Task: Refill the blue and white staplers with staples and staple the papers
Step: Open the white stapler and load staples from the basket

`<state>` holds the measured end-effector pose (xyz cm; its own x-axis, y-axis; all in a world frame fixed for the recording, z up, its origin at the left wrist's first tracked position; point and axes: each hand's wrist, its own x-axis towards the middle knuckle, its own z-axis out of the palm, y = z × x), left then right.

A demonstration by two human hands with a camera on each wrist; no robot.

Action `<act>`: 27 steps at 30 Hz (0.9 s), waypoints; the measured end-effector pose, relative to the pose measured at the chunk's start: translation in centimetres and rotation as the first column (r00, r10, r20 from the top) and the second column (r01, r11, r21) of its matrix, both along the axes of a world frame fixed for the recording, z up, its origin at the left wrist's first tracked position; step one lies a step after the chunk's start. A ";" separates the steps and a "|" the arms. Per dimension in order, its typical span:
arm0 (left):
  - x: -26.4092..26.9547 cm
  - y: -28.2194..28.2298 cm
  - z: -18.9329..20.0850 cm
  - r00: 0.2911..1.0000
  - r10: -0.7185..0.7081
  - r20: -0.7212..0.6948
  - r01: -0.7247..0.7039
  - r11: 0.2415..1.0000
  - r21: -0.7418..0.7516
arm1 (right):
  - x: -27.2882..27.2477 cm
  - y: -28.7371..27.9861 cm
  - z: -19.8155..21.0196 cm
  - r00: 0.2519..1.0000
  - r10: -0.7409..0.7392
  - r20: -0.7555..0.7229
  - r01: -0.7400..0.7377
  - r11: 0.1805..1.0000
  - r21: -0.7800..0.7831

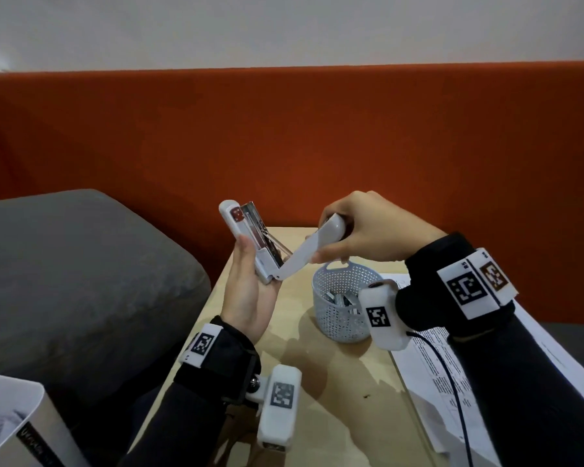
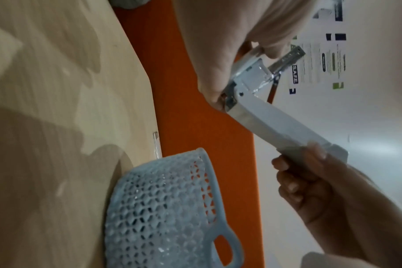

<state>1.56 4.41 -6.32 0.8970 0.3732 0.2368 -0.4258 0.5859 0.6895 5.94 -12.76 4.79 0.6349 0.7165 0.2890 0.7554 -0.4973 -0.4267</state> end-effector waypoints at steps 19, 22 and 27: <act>-1.0 -0.8 -0.2 0.989 -0.143 -0.038 0.147 0.929 0.338 | 0.8 -0.5 -0.3 0.978 0.191 -0.089 -0.195 0.980 -0.037; -1.0 -0.8 -0.2 0.987 -0.152 -0.048 0.159 0.932 0.326 | 1.2 -0.5 -0.3 0.988 0.155 0.026 -0.153 0.987 -0.057; -1.2 -0.8 0.0 0.975 -0.220 -0.029 0.216 0.907 0.361 | 1.5 -0.7 -0.2 0.983 0.068 0.172 -0.070 0.998 0.006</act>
<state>0.38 3.66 -6.32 0.9425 0.0560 0.3296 -0.3255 0.3782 0.8666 7.48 -13.42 4.56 0.5242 0.7525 0.3987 0.8503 -0.4370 -0.2932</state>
